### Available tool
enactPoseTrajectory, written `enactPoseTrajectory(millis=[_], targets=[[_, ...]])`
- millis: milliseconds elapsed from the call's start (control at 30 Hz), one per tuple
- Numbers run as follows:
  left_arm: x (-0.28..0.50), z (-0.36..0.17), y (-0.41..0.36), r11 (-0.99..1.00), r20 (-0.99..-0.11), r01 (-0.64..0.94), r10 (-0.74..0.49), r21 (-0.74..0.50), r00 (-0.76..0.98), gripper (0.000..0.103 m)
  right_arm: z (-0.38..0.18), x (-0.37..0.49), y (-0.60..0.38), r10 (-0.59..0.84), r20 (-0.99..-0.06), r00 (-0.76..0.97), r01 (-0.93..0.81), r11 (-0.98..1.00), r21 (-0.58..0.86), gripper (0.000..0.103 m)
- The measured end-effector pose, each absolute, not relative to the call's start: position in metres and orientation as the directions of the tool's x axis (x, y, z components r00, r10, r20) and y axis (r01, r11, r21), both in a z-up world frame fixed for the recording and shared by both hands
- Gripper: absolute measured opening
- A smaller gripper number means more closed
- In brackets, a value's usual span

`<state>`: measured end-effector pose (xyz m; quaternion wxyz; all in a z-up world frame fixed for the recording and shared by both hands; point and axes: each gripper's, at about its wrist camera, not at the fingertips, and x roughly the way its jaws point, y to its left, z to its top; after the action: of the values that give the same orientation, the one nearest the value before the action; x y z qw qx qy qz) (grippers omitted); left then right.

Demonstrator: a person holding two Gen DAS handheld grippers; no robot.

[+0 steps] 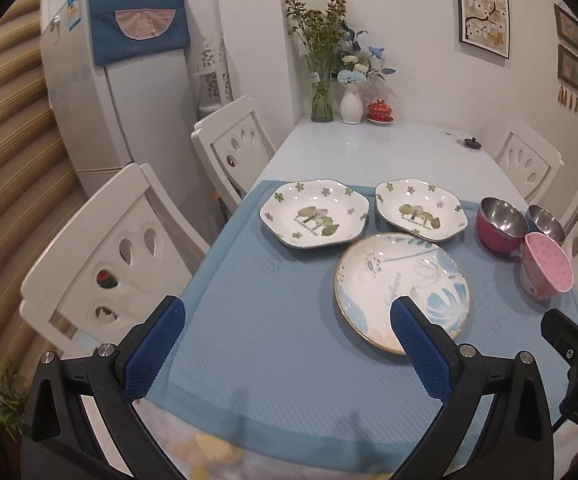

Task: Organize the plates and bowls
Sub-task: 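Raise both tools and bring them over the table toward the plates, then move both grippers toward the rim of the blue-leaf Sunflower plate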

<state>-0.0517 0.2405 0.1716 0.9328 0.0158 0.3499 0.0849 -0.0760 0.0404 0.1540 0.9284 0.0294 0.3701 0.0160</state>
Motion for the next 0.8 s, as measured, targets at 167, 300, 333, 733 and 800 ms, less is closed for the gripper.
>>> enactPoseTrajectory(millis=[167, 300, 333, 733, 800], targets=[[-0.032, 0.163, 0.257, 0.990, -0.672, -0.133, 0.127, 0.042, 0.729, 0.102, 0.150, -0.064, 0.051, 0.042, -0.684, 0.728, 0.005, 0.998, 0.066, 0.101], [-0.017, 0.154, 0.263, 0.994, -0.690, -0.105, 0.103, 0.039, 0.716, 0.102, 0.147, -0.052, 0.056, 0.022, -0.696, 0.717, 0.031, 0.997, 0.063, 0.101], [-0.014, 0.152, 0.265, 0.995, -0.695, -0.095, 0.096, 0.040, 0.712, 0.102, 0.143, -0.048, 0.057, 0.020, -0.704, 0.710, 0.040, 0.997, 0.068, 0.101], [0.035, 0.127, 0.268, 1.000, -0.759, -0.002, -0.003, -0.006, 0.651, 0.102, 0.112, -0.007, 0.058, -0.037, -0.772, 0.634, 0.139, 0.988, 0.067, 0.101], [0.043, 0.122, 0.267, 1.000, -0.772, 0.013, -0.023, -0.018, 0.636, 0.102, 0.109, 0.000, 0.057, -0.056, -0.780, 0.624, 0.150, 0.987, 0.049, 0.101]])
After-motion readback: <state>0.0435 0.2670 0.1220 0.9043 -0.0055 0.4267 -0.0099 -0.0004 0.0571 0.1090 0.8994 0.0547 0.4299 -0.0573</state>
